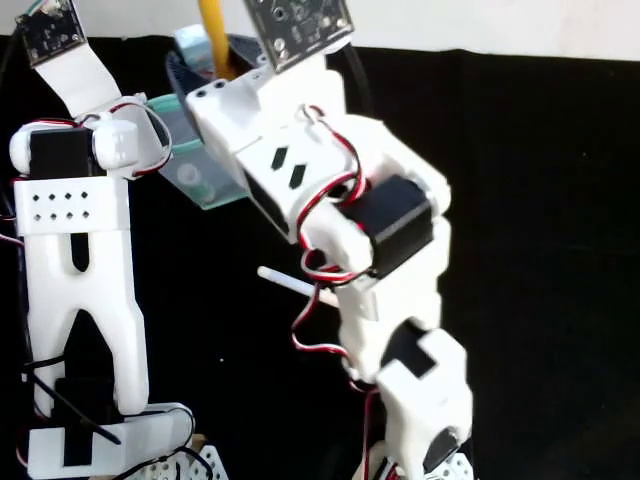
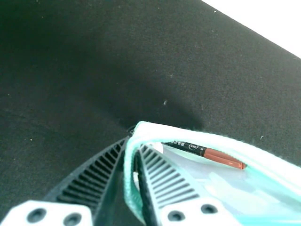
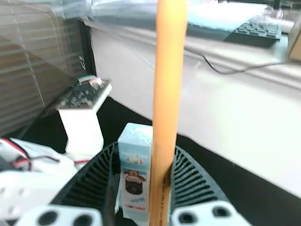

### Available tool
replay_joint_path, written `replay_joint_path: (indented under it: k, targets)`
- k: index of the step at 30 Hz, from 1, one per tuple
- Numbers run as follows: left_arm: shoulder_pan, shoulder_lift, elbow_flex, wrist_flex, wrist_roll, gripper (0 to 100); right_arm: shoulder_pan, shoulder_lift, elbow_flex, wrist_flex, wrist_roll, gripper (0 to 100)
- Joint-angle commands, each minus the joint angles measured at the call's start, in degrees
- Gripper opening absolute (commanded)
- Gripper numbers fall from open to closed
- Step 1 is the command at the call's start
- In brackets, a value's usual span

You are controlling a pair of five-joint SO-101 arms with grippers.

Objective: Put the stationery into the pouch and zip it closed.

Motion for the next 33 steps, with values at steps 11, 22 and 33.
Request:
replay_joint_path:
  k: [11, 22, 33]
  targets:
    - [-0.3, 0.7, 0.8, -0.7, -0.2, 1, 0.7, 11.1, -8.4, -9.3, -0.4, 0.7]
    - [-0.4, 0.7, 0.8, -0.7, -0.3, 1, 1.5, 16.9, -8.4, -9.4, -0.6, 0.7]
    - [-0.5, 0.7, 0.8, -0.7, -0.3, 1, 1.5, 19.9, -8.4, -4.9, -0.4, 0.7]
